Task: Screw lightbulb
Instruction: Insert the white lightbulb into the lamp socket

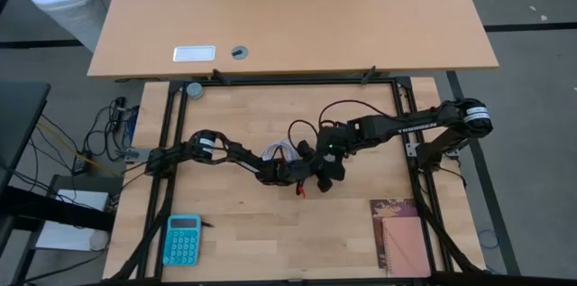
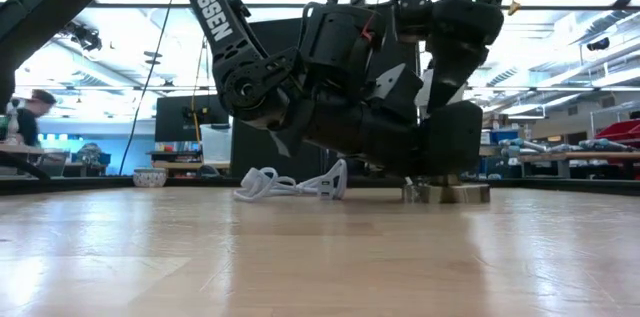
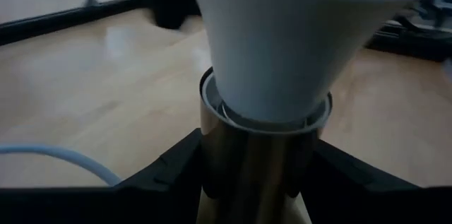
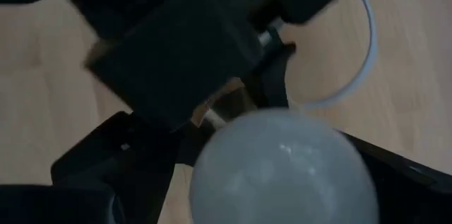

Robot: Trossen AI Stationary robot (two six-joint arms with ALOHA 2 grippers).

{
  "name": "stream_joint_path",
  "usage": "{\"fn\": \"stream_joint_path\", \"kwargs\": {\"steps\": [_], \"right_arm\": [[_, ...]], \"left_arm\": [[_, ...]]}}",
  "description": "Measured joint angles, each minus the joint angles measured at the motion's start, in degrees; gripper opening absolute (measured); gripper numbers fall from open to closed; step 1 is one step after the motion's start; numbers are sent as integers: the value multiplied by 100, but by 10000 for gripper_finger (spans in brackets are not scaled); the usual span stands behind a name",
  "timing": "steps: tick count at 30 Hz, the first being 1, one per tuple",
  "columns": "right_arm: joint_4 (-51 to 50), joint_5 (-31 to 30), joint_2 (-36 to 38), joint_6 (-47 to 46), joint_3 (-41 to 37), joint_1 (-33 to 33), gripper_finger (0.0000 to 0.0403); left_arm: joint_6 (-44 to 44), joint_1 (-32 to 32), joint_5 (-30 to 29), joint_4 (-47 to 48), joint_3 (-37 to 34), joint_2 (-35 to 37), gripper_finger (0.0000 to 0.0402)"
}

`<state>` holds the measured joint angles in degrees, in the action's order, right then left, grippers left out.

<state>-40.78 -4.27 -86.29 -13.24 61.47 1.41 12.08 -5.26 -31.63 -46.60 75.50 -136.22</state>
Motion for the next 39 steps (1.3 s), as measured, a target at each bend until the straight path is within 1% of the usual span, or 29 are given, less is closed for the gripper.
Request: {"fn": "stream_joint_path", "kwargs": {"steps": [4,9,17,19,23,31,36,39], "right_arm": [[25,76,85,610,2,2,351],[-58,464,165,996,6,3,351],[-452,618,182,1862,7,253,350],[-452,582,180,2107,7,365,349],[-445,260,159,2623,7,567,348],[-356,241,114,3410,7,636,348],[-301,398,112,3758,4,647,348],[-277,404,108,3863,2,647,348]], "left_arm": [[-166,10,373,-3,0,0,198],[-379,56,1050,73,4,13,198],[-613,281,2598,112,13,22,198],[-649,352,2958,112,13,22,198],[-810,473,3721,111,13,20,198],[-939,720,5533,142,2,9,198],[-1017,798,6249,159,2,3,198],[-1038,831,6490,176,-2,0,198]]}}
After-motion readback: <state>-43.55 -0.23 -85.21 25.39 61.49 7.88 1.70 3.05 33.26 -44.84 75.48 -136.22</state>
